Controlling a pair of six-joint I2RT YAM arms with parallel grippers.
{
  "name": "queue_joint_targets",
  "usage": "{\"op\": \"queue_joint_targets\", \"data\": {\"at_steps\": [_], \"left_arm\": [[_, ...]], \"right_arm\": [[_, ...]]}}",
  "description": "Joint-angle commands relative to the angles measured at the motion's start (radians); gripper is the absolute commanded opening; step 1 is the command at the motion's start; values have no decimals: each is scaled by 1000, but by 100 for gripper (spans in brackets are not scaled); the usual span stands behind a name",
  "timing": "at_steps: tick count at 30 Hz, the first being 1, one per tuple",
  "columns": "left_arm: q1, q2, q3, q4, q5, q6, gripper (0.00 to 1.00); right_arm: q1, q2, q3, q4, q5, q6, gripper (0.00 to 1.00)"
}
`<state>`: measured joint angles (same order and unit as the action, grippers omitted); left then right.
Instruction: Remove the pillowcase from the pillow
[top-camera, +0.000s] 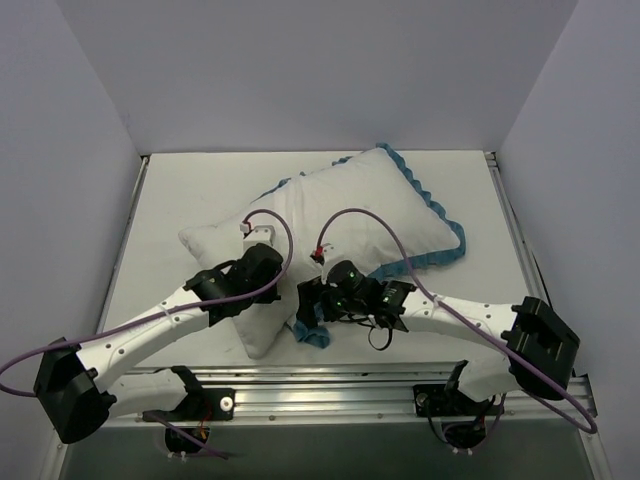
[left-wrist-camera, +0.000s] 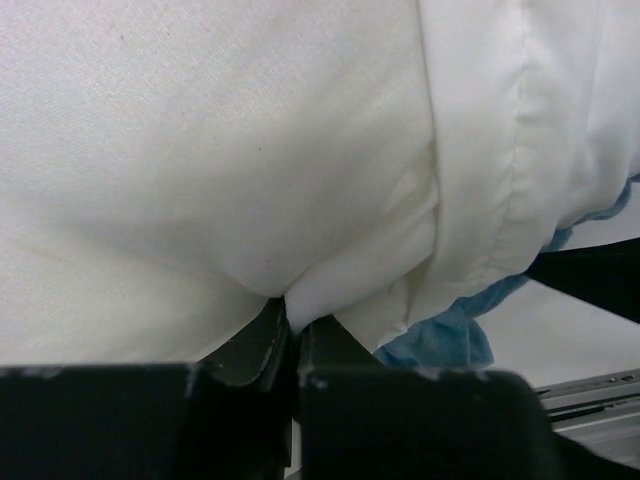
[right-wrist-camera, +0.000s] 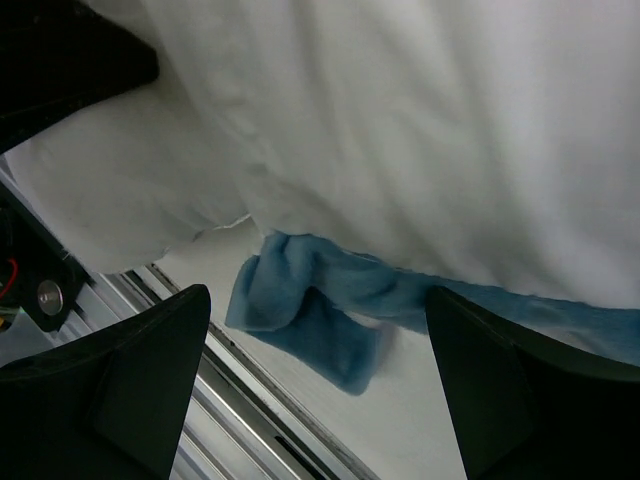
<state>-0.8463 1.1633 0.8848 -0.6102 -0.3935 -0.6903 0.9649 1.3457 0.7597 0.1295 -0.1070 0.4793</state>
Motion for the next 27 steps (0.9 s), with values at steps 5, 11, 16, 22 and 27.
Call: {"op": "queue_joint_targets", "data": {"at_steps": [5,11,16,22,27], "left_arm": [[7,-30,97,35,85,2,2],[15,-50,118,0,82,17,2],[71,-89,123,-111,62,17,2],[220,-160,172,-238,116,70,2],[295,-214,223,-350,122,113,2]], "right_arm": [[78,127,108,-2,208,36,81],[81,216,159,-31,306,35,37],[38,198,207,-125,444,-5,0],[-263,52,202,-247,434,-21,0],[-610,-68,237,-332,357,-16,0]]}}
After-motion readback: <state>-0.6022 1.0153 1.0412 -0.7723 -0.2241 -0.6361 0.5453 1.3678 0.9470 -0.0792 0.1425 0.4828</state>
